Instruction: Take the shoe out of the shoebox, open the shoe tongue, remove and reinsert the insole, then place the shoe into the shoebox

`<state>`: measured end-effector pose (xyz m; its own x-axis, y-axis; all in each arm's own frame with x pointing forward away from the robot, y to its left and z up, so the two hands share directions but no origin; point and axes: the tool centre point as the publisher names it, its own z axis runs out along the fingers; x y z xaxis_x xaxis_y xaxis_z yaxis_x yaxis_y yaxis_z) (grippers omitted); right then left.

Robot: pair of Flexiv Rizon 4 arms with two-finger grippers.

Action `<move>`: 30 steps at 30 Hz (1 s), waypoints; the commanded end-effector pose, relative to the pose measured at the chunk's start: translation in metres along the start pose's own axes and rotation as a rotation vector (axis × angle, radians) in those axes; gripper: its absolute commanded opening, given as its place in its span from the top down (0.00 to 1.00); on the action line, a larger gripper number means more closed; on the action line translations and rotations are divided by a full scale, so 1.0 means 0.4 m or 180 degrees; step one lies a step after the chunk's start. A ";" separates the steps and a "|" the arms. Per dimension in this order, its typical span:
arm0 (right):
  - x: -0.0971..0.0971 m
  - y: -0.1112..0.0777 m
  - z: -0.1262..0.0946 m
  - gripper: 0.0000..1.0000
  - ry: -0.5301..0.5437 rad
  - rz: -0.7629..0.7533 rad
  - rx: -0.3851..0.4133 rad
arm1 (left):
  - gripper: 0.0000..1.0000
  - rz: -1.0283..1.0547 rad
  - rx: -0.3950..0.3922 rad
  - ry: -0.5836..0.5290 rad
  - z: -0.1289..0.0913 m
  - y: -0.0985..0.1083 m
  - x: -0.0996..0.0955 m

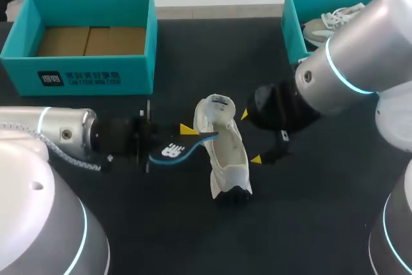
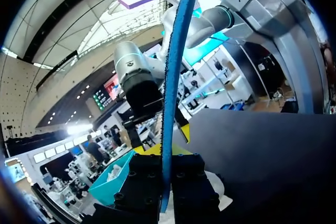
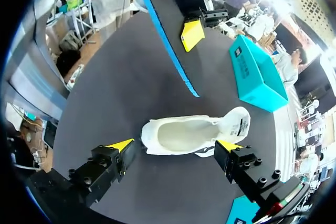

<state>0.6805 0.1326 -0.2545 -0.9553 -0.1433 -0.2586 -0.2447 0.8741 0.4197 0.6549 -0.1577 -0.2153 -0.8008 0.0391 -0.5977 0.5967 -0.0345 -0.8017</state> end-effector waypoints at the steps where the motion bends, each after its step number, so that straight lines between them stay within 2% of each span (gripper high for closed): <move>1: 0.000 -0.005 0.019 0.00 -0.0014 -0.0004 -0.0046 | 1.00 0.0006 0.0008 -0.0014 0.017 0.011 0.002; 21: 0.000 -0.005 0.019 0.00 -0.0014 -0.0004 -0.0046 | 1.00 0.0006 0.0008 -0.0014 0.017 0.011 0.002; 25: -0.014 -0.056 0.043 0.00 -0.0100 0.0048 0.0075 | 1.00 0.0006 0.0008 -0.0014 0.017 0.011 0.002; 30: -0.034 -0.097 0.071 0.00 -0.0152 -0.0044 0.0057 | 1.00 0.0006 0.0008 -0.0014 0.017 0.011 0.002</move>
<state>0.7024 0.1135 -0.2784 -0.9441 -0.1328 -0.3016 -0.2485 0.8881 0.3868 0.6576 -0.1638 -0.2181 -0.8003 0.0366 -0.5985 0.5974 -0.0371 -0.8011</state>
